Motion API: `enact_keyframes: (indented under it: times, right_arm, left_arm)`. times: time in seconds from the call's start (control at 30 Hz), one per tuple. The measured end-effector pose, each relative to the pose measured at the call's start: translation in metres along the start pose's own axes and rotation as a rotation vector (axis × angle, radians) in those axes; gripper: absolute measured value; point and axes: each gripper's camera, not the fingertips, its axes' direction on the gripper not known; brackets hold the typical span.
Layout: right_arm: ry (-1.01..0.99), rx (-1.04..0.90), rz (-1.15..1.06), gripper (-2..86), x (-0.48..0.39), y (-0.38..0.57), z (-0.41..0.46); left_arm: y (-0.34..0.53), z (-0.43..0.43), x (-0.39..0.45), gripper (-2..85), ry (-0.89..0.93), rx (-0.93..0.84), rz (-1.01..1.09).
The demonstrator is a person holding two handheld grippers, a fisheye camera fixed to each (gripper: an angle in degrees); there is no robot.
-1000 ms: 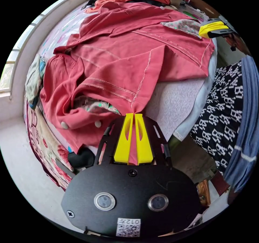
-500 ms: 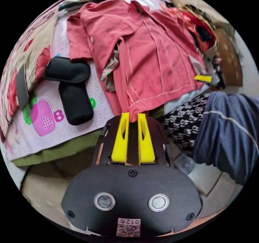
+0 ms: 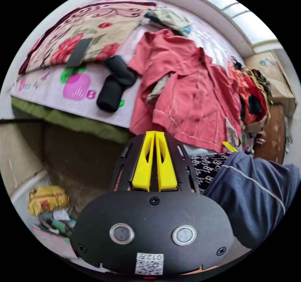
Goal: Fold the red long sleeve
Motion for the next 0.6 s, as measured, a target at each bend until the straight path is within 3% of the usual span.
enact_keyframes:
  times: [0.07, 0.13, 0.17, 0.27, 0.4, 0.47, 0.6]
  right_arm:
    - [-0.052, 0.035, 0.013, 0.6, 0.016, 0.013, -0.010]
    - [-0.113, 0.049, 0.031, 0.6, 0.032, 0.022, -0.017]
    - [-0.176, 0.054, 0.073, 0.7, 0.047, 0.028, -0.022]
    - [-0.291, 0.135, 0.154, 1.6, 0.084, 0.050, -0.043]
    - [-0.240, 0.238, 0.269, 5.6, 0.129, 0.090, -0.076]
    - [-0.174, 0.294, 0.343, 6.4, 0.157, 0.122, -0.093]
    - [-0.111, 0.340, 0.464, 4.6, 0.189, 0.167, -0.106]
  left_arm:
    - [0.021, 0.008, -0.043, 0.3, -0.115, -0.088, -0.233]
    - [0.034, -0.013, -0.046, 0.4, -0.101, 0.077, -0.296]
    - [0.032, -0.029, -0.031, 0.5, -0.030, 0.225, -0.222]
    - [-0.013, -0.039, 0.033, 0.8, 0.132, 0.347, 0.034]
    - [-0.108, 0.002, 0.134, 2.3, 0.204, 0.215, 0.309]
    - [-0.170, 0.045, 0.194, 3.6, 0.353, 0.069, 0.422]
    - [-0.247, 0.103, 0.234, 4.9, 0.702, -0.005, 0.290]
